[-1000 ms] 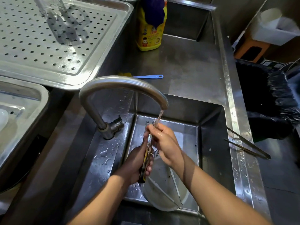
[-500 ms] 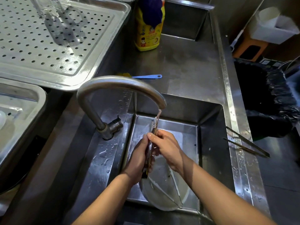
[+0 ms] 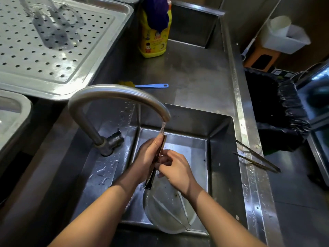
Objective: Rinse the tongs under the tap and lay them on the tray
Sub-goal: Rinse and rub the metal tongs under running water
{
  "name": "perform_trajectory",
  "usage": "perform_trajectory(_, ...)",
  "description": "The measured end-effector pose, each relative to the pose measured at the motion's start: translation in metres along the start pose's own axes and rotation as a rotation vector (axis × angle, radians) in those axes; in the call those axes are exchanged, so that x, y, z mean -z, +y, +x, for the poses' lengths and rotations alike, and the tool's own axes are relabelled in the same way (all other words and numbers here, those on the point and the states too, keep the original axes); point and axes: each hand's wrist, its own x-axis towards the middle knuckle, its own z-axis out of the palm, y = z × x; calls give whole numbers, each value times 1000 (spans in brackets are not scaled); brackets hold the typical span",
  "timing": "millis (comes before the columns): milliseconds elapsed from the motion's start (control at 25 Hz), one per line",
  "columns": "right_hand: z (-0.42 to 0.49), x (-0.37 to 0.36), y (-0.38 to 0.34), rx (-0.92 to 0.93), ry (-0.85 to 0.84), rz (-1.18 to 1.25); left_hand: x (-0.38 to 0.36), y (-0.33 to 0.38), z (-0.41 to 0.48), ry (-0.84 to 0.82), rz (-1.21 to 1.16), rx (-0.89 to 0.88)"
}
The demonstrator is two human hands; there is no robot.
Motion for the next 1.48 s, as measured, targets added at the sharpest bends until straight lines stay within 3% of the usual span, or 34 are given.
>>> perform_trajectory(80, -6, 2, 6, 8, 166, 126, -4, 4, 6, 43, 71, -26)
perform_trajectory(160, -8, 5, 13, 13, 289, -46, -9, 9, 10, 69, 108, -29)
perform_trajectory(200, -8, 6, 11, -30, 229, -74, -12, 9, 11, 84, 61, -7)
perform_trajectory(320, -6, 5, 3, -181, -106, 162, -16, 13, 13, 74, -163, 60)
perform_trajectory(400, -3, 5, 1, -190, -138, 333, -12, 14, 16, 72, -163, 48)
perform_trajectory(480, 1, 3, 0, -165, -13, 335, -13, 12, 14, 159, -16, -10)
perform_trajectory(600, 0, -4, 3, -113, 185, 107, -11, -3, 15, 406, 556, -126)
perform_trajectory(640, -4, -6, 5, -73, 203, 6, -10, -7, 16, 418, 673, -149)
perform_trajectory(760, -24, -12, 13, 94, 201, -199, -5, 14, 22, 487, 482, -136)
perform_trajectory(840, -29, -15, 14, 119, 214, -194, -1, 28, 27, 576, 421, -155)
perform_trajectory(1000, -23, -10, 6, -28, 231, -65, -26, 19, 12, 379, 252, -174)
perform_trajectory(1080, -24, -7, 5, -64, 210, 40, -32, 13, 9, 372, 195, -158)
perform_trajectory(1280, -45, -6, 20, -18, 235, 32, -28, 0, 12, 495, 327, -106)
perform_trajectory(1480, -61, -5, 30, -90, 242, 39, -23, -13, 4, 427, 258, -37)
